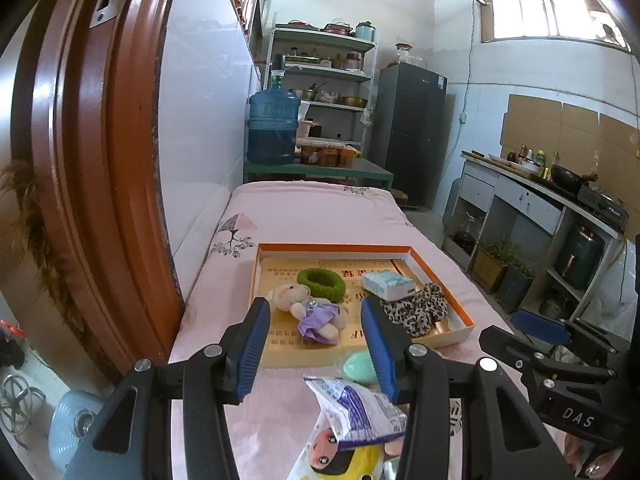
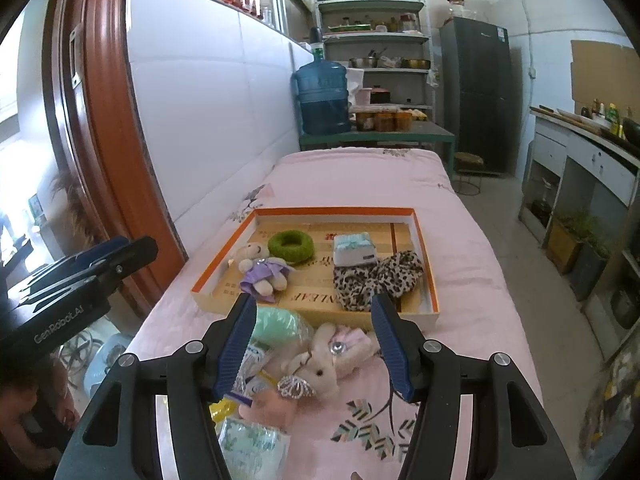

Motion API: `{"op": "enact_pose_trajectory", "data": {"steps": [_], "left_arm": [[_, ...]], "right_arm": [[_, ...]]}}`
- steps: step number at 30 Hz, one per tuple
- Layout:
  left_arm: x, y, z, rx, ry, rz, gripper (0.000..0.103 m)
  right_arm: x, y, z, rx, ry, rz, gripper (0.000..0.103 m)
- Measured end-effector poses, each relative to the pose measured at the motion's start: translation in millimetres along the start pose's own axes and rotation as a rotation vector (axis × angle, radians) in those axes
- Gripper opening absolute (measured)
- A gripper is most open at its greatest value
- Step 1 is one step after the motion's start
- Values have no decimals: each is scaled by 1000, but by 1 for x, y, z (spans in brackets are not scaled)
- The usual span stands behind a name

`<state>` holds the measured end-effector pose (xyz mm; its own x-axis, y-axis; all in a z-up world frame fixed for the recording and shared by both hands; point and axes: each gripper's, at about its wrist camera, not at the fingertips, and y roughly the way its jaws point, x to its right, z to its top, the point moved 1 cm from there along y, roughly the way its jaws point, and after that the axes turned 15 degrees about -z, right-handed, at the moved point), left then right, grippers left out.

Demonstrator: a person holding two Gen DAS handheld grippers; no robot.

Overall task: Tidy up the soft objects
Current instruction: 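Move both open tools down toward the items lying on the quilt, then grasp the green-white tissue pack with the right tool while the left tool approaches the yellow wipes pack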

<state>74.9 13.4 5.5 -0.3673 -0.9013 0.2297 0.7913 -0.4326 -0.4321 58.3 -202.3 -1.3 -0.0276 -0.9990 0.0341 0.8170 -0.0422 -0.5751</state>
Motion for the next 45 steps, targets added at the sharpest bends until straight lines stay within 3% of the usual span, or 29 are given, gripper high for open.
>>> {"op": "enact_pose_trajectory", "data": {"steps": [28, 31, 45], "left_arm": [[-5, -21, -53, -16, -20, -7, 47], [-5, -21, -61, -30, -17, -7, 47], [-9, -23, -79, -59, -29, -17, 47]], "right_arm": [[-19, 4, -63, -122, -5, 26, 62], [-24, 6, -70, -143, -18, 31, 72], [-48, 16, -101, -235, -49, 41, 74]]}}
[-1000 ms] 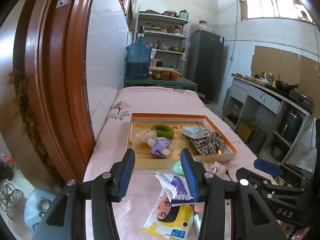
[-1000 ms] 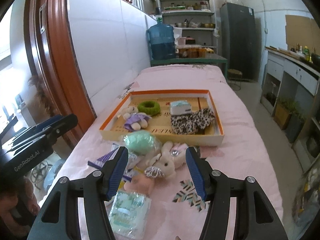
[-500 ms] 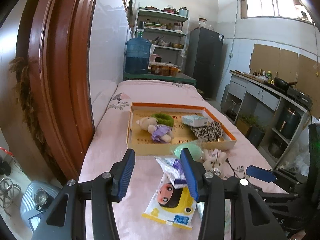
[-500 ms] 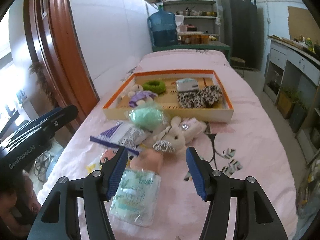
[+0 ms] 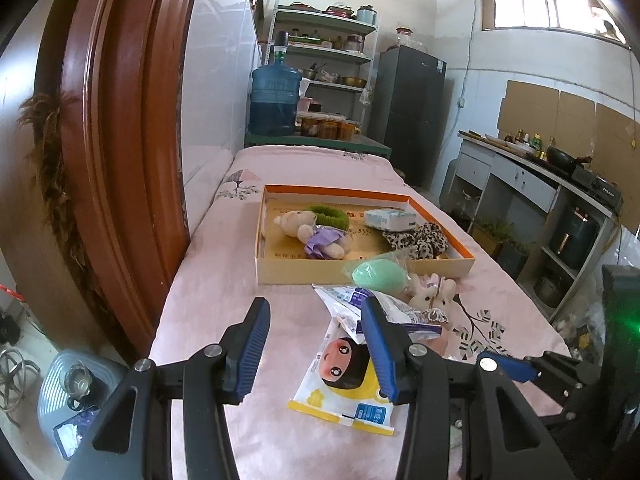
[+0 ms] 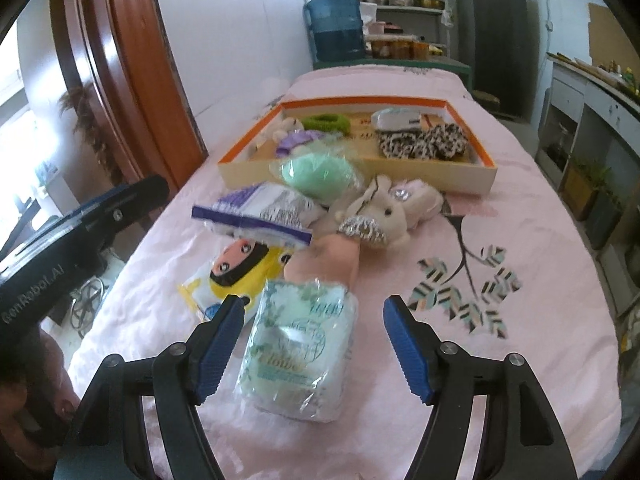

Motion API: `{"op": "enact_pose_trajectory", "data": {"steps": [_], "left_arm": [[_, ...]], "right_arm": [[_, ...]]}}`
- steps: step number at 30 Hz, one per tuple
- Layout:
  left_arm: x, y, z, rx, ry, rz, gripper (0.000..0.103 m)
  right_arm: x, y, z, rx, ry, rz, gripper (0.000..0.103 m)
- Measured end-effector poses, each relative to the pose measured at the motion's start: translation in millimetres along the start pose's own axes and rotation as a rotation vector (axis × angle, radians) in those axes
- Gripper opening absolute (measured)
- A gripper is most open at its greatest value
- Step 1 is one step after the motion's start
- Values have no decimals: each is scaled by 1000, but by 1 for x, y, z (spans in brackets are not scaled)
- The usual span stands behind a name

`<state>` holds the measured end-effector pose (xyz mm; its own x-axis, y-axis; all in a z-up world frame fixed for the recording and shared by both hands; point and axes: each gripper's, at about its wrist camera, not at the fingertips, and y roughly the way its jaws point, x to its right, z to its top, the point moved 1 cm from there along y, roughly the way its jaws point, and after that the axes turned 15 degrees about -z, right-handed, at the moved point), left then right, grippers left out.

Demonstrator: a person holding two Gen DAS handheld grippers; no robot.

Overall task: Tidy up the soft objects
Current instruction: 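Grasp the green-white tissue pack with the right tool while the left tool approaches the yellow wipes pack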

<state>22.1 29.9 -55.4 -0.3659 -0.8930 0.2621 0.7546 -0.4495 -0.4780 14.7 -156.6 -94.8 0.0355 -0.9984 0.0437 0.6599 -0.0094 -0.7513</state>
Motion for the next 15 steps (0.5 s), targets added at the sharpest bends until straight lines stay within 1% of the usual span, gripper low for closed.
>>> {"op": "enact_pose_trajectory", "data": {"steps": [8, 15], "left_arm": [[-1, 1, -5, -10, -4, -9, 47], [-5, 5, -11, -40, -9, -31, 47]], "right_arm": [[-6, 13, -8, -42, -9, -27, 74], [-6, 20, -10, -67, -15, -43, 74]]}}
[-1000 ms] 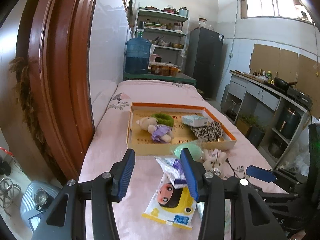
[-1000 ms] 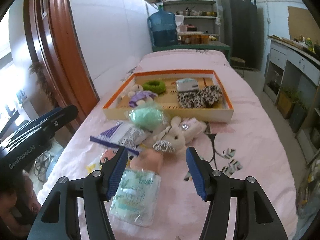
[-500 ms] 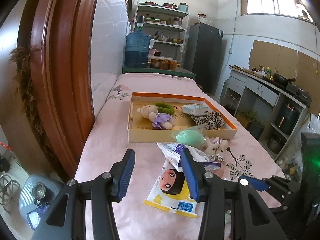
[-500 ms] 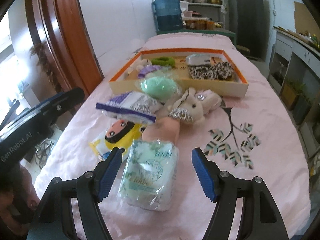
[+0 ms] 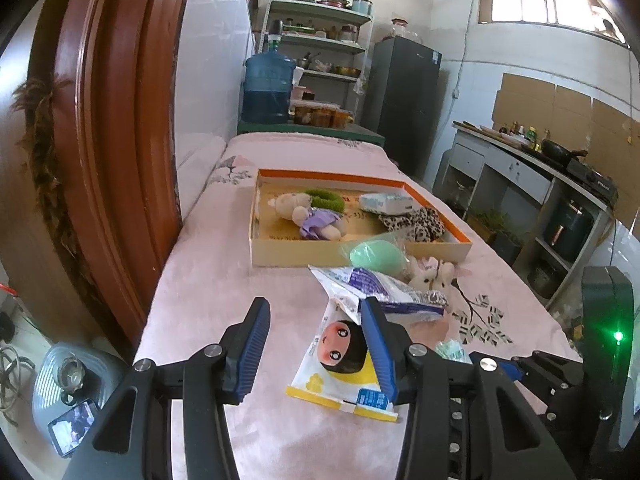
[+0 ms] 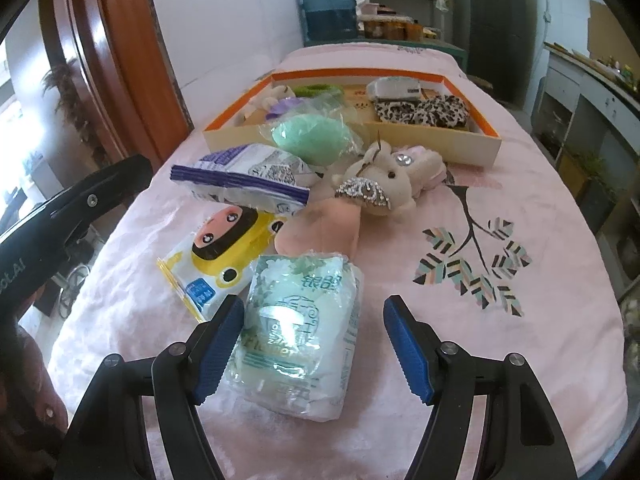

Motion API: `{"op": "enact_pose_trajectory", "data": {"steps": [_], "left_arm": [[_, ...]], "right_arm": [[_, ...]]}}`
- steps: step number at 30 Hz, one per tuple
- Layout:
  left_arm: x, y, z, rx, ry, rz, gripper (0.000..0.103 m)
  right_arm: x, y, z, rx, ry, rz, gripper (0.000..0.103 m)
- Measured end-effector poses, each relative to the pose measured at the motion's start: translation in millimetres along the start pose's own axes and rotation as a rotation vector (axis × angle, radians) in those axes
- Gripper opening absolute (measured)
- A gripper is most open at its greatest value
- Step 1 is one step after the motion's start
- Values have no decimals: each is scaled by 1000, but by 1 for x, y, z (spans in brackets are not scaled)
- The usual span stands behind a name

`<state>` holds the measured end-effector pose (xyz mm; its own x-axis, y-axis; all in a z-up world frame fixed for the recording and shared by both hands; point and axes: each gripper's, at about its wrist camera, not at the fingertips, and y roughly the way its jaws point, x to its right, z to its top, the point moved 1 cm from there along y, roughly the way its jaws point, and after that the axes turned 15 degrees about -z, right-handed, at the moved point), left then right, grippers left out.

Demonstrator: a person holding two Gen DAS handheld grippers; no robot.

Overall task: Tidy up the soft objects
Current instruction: 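Grasp the green-white tissue pack with the right tool while the left tool approaches the yellow wipes pack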

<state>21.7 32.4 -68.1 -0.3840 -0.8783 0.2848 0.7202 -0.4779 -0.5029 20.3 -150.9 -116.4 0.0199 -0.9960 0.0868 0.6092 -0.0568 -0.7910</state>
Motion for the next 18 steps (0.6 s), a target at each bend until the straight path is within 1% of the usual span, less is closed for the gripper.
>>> {"op": "enact_pose_trajectory", "data": {"steps": [8, 11, 12, 13, 14, 16, 18], "left_arm": [[3, 10, -10, -49, 14, -58, 47], [2, 15, -14, -72, 6, -68, 47], [2, 16, -15, -80, 8, -70, 47], [2, 18, -16, -90, 13, -73, 47], [3, 20, -17, -99, 21, -77, 47], [4, 24, -20, -119, 39, -94, 47], [6, 29, -22, -151, 63, -130, 47]], "right_arm": [[-6, 7, -2, -25, -12, 13, 74], [-6, 8, -2, -17, -11, 10, 73], [-4, 8, -2, -13, -3, 18, 70], [-2, 7, -2, -11, 2, 25, 58], [0, 6, -2, -10, 5, 32, 50], [3, 5, -3, -10, 9, 40, 47], [5, 2, -4, -5, 13, 40, 46]]}}
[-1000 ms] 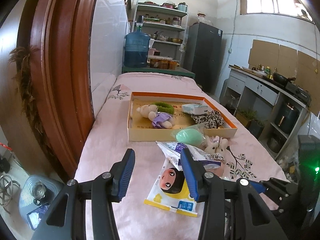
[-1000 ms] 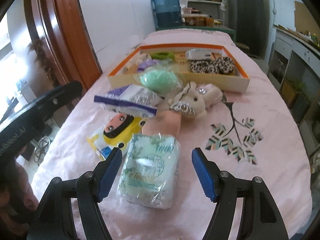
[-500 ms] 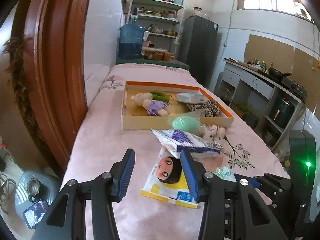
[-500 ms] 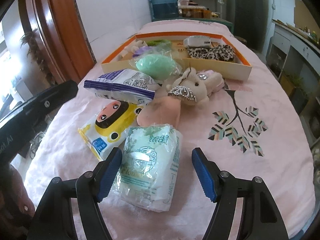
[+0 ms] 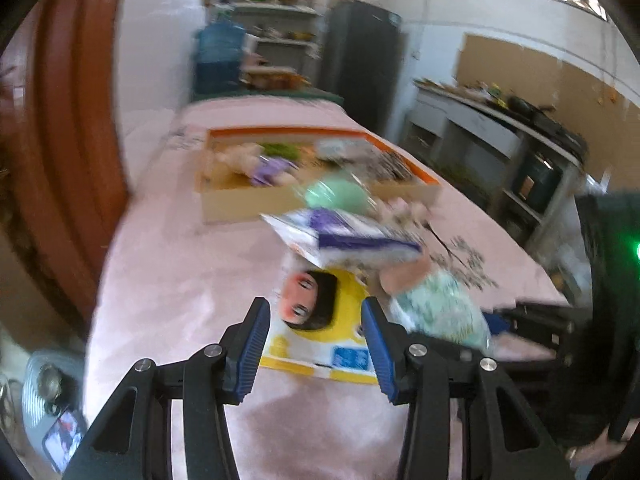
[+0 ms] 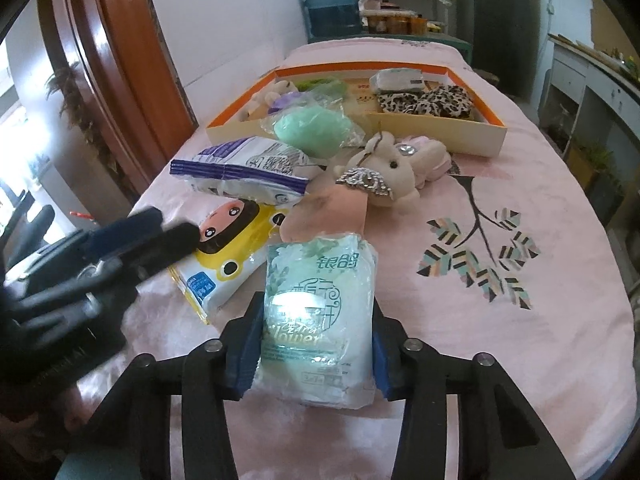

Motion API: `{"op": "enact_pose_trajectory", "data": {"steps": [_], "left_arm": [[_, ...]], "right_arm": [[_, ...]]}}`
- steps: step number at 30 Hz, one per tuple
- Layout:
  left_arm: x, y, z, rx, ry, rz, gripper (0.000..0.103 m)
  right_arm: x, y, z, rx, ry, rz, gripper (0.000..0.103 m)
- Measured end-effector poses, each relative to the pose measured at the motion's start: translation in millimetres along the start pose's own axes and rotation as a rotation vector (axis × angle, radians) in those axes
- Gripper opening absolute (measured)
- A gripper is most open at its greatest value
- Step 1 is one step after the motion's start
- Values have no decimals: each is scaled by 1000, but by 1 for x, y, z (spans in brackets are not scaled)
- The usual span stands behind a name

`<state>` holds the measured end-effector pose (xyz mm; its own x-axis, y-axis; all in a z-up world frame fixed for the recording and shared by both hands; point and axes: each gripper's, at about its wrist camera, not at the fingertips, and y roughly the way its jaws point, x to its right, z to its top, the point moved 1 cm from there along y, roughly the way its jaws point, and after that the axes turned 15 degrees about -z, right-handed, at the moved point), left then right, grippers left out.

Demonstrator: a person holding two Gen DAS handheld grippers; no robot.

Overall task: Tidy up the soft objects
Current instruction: 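Grasp the green-white tissue pack with the right tool while the left tool approaches the yellow wipes pack, then close the left tool on the yellow cartoon wipes pack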

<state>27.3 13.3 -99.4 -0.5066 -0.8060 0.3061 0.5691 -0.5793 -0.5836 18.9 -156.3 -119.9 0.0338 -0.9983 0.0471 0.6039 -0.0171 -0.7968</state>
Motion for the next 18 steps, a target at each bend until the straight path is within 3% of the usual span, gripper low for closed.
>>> {"op": "enact_pose_trajectory", "data": {"steps": [3, 7, 15, 18], "left_arm": [[0, 11, -3, -68, 51, -66, 48], [1, 18, -3, -106, 121, -60, 59], [-13, 40, 3, -180, 78, -102, 80], [-18, 50, 4, -212, 49, -125, 80]], "right_arm": [[8, -4, 0, 8, 21, 0, 45], [22, -8, 1, 22, 61, -3, 45], [36, -1, -4, -10, 128, 8, 46], [35, -3, -4, -4, 127, 12, 46]]}}
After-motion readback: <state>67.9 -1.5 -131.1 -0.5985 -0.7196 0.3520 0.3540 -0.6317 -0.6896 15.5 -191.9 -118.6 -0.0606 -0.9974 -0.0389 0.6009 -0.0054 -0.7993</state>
